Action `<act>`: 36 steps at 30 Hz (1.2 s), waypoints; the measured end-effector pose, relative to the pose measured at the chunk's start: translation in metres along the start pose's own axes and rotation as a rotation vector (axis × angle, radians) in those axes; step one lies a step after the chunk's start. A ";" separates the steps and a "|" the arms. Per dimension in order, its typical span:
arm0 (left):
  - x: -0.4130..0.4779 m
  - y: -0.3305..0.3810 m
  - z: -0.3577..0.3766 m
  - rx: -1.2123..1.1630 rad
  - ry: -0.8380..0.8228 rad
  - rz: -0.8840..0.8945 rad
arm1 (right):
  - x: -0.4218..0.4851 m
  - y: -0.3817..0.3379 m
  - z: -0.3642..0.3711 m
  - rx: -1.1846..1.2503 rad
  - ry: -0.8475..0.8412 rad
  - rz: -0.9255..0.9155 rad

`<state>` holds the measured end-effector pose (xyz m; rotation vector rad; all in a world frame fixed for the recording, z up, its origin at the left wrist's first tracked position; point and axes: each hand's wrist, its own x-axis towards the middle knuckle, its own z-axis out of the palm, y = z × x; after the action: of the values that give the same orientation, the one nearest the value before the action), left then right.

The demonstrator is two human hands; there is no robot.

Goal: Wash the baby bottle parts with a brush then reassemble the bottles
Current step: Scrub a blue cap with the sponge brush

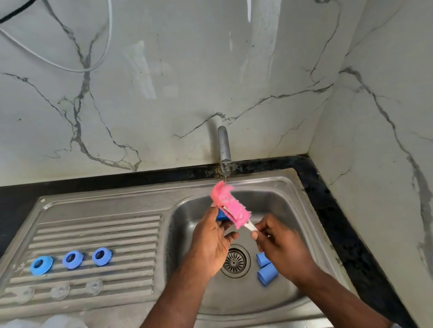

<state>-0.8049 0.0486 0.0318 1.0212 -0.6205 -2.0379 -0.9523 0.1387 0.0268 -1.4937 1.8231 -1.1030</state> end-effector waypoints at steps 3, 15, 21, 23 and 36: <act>0.001 -0.002 0.000 0.005 0.008 0.000 | 0.003 0.005 -0.003 0.015 0.035 0.037; 0.008 0.001 0.009 -0.206 -0.041 0.062 | 0.001 0.002 -0.010 -0.020 0.035 0.007; 0.002 0.005 0.016 -0.050 -0.088 0.094 | -0.002 -0.001 -0.004 -0.052 0.073 0.033; 0.003 0.005 0.014 -0.033 -0.095 0.112 | -0.005 -0.003 -0.002 -0.032 0.047 0.026; 0.002 0.009 0.002 0.108 -0.196 0.184 | -0.005 -0.007 -0.006 0.023 0.081 0.039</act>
<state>-0.8041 0.0417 0.0378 0.7979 -0.9020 -1.9719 -0.9521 0.1450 0.0349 -1.4136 1.8797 -1.1768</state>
